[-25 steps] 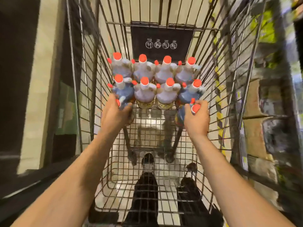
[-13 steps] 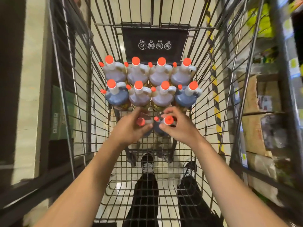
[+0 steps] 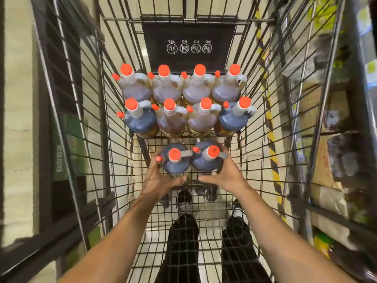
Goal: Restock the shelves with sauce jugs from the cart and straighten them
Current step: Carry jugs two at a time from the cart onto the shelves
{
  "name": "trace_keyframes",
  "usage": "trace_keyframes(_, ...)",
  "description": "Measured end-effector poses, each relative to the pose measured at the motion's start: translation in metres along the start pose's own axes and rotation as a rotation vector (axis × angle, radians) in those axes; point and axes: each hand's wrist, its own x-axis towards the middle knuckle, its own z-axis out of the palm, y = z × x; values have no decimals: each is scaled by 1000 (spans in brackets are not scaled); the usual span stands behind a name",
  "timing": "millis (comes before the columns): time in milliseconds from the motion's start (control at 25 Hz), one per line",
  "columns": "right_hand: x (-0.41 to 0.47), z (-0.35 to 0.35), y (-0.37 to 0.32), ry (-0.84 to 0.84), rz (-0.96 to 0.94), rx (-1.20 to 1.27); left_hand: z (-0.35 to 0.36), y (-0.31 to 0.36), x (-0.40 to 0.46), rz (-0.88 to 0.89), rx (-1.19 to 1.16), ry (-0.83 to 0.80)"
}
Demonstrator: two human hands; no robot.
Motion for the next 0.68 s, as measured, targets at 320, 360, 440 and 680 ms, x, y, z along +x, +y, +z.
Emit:
trace_keyframes(320, 19, 20, 9, 154, 18, 179, 5, 5, 19, -19, -116, -4)
trace_keyframes(360, 11, 18, 6, 177, 15, 173, 2, 9, 14, -13, -131, 0)
trace_keyframes(440, -14, 16, -3, 190, 1, 170, -5, 19, -3, -13, -146, -43)
trace_keyframes(680, -111, 9, -40, 205, -6, 287, -22, 78, -87, 74, -133, -152)
